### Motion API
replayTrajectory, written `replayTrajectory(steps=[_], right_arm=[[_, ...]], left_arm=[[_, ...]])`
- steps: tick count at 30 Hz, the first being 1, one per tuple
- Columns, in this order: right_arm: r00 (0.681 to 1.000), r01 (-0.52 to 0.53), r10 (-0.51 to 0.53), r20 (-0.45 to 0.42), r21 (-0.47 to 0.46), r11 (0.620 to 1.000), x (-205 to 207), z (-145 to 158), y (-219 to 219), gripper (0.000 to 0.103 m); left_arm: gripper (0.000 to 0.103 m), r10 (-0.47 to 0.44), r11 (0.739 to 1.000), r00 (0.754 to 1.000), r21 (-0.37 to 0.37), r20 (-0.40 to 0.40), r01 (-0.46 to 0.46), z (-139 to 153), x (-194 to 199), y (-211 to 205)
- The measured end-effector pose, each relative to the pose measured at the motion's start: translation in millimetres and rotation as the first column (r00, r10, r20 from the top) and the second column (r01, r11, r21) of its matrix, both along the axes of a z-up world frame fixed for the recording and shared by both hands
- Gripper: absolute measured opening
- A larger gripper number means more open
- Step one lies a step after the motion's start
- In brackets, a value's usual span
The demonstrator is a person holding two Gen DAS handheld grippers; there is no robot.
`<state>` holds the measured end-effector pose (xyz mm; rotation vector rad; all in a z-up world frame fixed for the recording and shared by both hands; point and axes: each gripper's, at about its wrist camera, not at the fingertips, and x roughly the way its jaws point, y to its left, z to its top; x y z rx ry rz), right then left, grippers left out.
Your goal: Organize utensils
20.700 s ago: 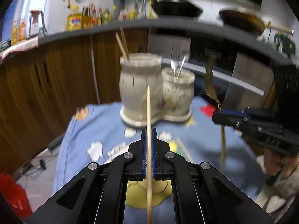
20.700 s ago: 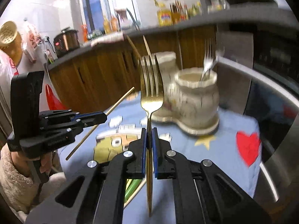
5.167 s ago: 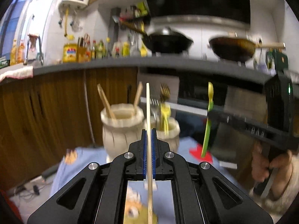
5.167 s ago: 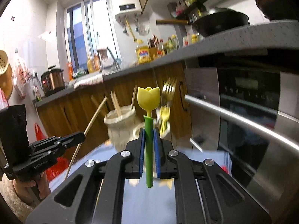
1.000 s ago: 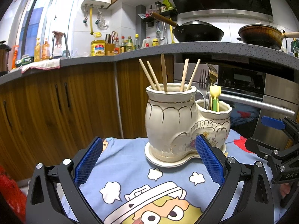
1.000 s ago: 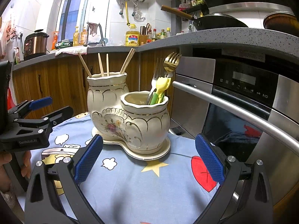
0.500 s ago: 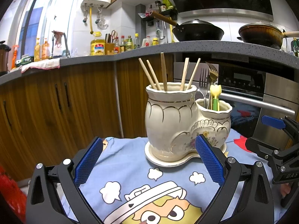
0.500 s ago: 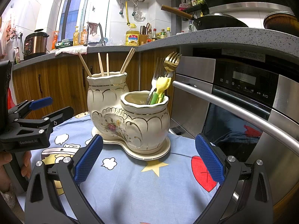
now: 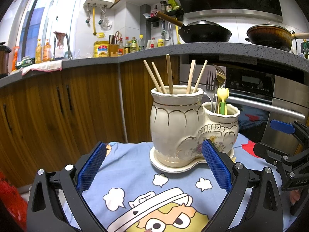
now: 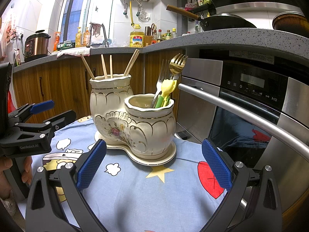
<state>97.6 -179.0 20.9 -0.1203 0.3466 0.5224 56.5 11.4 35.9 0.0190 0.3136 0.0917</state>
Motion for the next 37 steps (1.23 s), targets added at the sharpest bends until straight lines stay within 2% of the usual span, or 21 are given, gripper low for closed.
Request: replayTrajectory(steps=[37], right_arm=[[1.0,0.005,-0.005,-0.007,0.001,1.0,1.7,-2.0,-1.5,0.098]], left_arm=[[0.098,0.018,1.0,1.0,-0.006,-0.006,-0.018,-2.1,0.5,0.4]])
